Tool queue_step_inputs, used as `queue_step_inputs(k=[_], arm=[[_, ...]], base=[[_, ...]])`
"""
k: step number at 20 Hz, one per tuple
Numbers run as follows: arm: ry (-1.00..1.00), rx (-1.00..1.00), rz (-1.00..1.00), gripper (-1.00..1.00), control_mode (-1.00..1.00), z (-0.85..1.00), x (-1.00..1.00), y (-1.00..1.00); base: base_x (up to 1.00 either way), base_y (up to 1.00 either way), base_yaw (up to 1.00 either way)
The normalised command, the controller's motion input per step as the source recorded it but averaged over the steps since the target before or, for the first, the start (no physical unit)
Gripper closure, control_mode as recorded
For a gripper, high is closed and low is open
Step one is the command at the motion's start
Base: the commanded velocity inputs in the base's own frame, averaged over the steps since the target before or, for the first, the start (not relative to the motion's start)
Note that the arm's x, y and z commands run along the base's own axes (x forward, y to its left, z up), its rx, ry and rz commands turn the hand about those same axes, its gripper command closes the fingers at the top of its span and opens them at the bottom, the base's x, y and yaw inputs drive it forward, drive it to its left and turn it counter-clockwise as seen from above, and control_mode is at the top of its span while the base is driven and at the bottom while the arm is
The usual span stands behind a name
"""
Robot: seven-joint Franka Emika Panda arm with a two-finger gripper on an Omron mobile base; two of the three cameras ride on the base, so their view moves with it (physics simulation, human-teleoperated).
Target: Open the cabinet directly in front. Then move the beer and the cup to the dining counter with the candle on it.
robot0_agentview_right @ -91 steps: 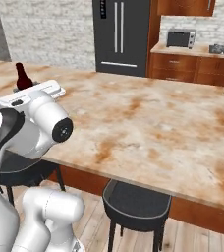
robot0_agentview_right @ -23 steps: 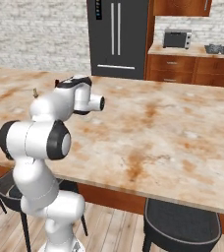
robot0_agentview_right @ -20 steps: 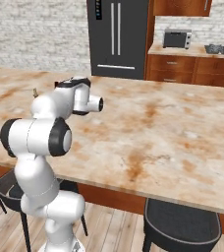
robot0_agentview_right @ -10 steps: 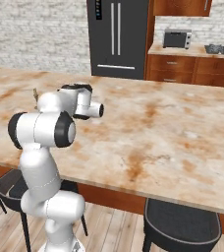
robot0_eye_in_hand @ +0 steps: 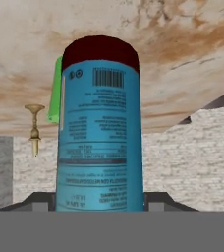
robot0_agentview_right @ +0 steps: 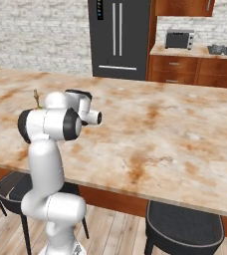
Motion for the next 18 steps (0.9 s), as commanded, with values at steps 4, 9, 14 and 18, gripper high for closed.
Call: queue_step_inputs(k=[4,9,14,18], arm=[[0.0,0.0,0.0,1.0,-1.0,-0.2,0.63,0.16],[0.0,0.0,0.0,1.0,-1.0,-0.18,0.57,0.03],[0.0,-0.03,0.0,1.0,-1.0,-0.27,0.39,0.02],[0.0,-0.06,0.0,1.0,-1.0,-0.5,0.25,0.03]], base=[[0.0,0.0,0.0],[0.0,0.0,0.0],[0.0,0.0,0.0],[0.0,0.0,0.0]])
